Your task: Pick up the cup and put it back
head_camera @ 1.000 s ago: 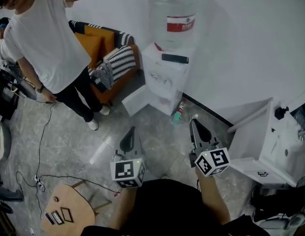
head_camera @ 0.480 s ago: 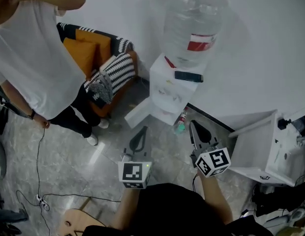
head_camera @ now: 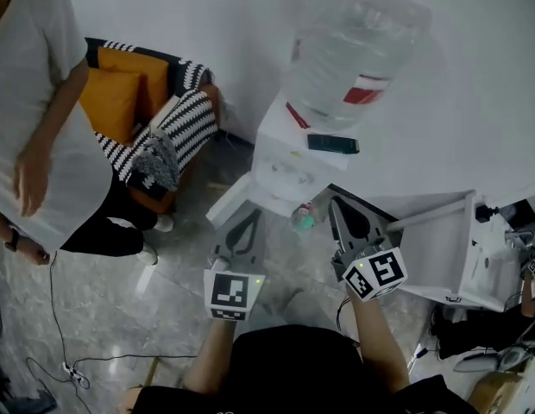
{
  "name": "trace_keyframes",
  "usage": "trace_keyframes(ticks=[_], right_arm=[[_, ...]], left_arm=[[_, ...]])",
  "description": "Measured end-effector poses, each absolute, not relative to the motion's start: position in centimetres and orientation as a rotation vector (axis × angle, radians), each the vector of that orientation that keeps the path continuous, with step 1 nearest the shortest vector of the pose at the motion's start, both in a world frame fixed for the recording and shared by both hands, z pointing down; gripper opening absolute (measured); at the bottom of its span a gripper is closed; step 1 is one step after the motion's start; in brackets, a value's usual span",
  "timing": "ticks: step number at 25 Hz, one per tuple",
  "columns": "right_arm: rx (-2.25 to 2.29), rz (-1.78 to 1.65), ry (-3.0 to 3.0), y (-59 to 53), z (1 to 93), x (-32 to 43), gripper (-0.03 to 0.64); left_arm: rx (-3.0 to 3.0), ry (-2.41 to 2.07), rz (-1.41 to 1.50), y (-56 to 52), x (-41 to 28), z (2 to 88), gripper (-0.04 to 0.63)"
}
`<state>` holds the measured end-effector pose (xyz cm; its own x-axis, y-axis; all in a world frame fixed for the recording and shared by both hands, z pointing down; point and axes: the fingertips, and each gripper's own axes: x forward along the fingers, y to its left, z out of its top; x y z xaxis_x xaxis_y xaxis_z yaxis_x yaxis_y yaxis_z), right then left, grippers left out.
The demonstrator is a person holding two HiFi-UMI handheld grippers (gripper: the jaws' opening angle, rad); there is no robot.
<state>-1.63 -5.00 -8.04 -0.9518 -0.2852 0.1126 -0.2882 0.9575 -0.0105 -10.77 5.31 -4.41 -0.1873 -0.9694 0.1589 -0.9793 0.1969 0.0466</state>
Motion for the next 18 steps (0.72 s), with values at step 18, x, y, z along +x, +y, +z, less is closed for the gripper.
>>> trace_keyframes(ticks=[18], right_arm=[[0.233,-0.104,-3.023,-12.0,13.4,-5.6,0.011]], left_arm=[[1.770,-2.308,-0.021,-4.8,-11.9,20.1,0.012]])
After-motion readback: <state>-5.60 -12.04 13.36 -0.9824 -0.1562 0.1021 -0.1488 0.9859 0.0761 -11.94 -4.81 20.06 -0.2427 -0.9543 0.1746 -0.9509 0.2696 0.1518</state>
